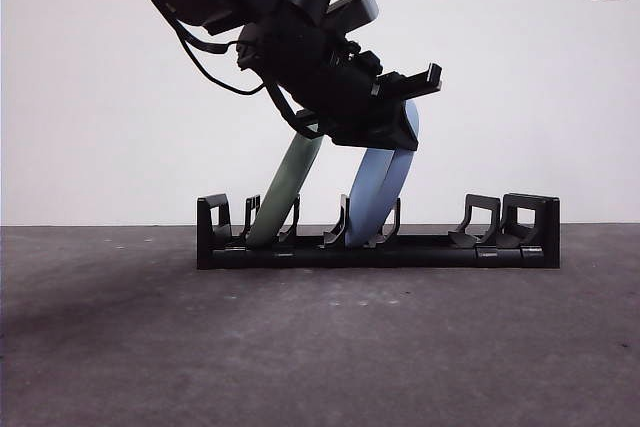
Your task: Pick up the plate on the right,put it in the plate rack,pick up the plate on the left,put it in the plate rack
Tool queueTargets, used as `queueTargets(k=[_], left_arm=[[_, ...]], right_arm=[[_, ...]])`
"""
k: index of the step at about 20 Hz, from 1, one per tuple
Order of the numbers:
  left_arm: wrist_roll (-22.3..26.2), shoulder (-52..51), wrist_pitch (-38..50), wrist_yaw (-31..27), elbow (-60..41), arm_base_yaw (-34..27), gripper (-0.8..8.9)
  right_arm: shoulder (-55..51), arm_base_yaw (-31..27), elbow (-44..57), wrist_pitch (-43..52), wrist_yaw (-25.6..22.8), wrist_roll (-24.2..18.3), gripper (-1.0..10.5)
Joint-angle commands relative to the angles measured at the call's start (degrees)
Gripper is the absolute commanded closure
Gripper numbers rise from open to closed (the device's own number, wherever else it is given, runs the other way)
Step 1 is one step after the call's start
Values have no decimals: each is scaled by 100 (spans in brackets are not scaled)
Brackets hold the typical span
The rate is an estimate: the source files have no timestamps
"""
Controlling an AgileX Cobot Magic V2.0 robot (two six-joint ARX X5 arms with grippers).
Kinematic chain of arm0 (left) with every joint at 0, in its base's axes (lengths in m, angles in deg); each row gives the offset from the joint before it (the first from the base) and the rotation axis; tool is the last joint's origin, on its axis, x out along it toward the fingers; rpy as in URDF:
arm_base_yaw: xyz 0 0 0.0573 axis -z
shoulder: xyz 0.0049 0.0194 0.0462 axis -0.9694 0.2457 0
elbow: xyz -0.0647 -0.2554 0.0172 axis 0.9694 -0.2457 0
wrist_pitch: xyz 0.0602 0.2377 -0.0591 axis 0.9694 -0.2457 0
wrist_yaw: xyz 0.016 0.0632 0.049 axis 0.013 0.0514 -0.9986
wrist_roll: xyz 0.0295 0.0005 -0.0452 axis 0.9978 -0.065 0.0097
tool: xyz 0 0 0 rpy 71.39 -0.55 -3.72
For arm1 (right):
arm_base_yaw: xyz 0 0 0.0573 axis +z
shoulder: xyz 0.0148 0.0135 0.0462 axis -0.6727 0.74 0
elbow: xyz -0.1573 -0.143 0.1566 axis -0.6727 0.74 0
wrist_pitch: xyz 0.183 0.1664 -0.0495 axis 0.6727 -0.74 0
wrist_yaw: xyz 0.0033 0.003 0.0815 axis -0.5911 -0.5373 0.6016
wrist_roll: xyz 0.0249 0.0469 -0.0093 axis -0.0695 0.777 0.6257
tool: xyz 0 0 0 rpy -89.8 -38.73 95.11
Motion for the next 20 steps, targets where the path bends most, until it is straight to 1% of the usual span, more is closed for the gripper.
queueTargets(k=[1,8,10,11,16,20], left_arm=[[17,74,-142,-72,-4,-39,815],[-9,74,7,-24,24,33,794],[-70,70,9,-22,28,68,663],[-127,61,2,-20,28,68,620],[-232,-20,-13,-20,28,87,619],[-304,-313,-254,-11,28,131,619]], right_arm=[[-9,7,46,-116,7,35,604],[-9,7,46,-116,7,33,604],[-9,7,46,-116,7,17,604],[-9,7,46,-116,7,15,604],[-9,7,46,-116,4,15,604],[-9,7,46,-116,2,-39,604]])
